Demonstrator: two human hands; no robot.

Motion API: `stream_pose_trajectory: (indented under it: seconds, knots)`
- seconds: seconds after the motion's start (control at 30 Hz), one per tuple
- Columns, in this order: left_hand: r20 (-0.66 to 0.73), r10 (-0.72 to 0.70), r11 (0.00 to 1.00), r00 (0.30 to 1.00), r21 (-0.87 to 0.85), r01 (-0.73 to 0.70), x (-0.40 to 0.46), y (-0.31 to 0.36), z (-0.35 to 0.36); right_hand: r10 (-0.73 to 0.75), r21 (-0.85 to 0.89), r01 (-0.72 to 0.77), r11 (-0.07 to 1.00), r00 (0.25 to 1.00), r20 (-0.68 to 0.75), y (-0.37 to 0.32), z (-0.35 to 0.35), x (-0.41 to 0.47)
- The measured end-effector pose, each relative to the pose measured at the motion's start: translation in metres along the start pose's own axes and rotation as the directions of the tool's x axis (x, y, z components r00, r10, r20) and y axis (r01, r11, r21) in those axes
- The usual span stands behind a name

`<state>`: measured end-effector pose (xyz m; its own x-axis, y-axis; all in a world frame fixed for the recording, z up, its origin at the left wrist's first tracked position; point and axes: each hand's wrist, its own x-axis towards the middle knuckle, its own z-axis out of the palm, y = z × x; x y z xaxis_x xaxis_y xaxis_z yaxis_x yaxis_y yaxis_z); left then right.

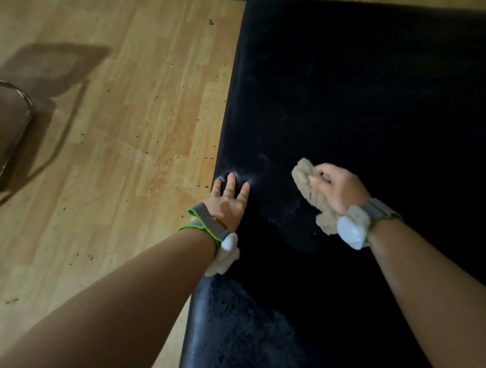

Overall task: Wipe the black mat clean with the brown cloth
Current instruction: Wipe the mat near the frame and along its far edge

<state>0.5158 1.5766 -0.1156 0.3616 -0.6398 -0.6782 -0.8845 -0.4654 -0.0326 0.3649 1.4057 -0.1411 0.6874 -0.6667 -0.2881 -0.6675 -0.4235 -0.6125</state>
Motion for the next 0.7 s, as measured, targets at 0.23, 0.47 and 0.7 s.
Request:
stream_pose_trajectory:
  seconds: [0.23, 0.47, 0.7]
  knots:
    - [0.007, -0.001, 1.0, 1.0, -0.005, 0.001, 0.0, 0.0, 0.0, -0.01, -0.363, -0.128, 0.923, 0.935, -0.354, -0.016, 0.018, -0.002]
    - [0.01, 0.003, 1.0, 1.0, -0.017, -0.003, 0.002, -0.001, 0.001, -0.274, -0.473, -0.003, 0.881, 0.812, -0.516, -0.003, 0.045, -0.01]
    - [0.012, 0.012, 0.999, 1.0, -0.031, -0.011, 0.006, -0.003, 0.005, 0.023, -0.342, -0.222, 0.913, 0.865, -0.501, -0.029, 0.062, -0.008]
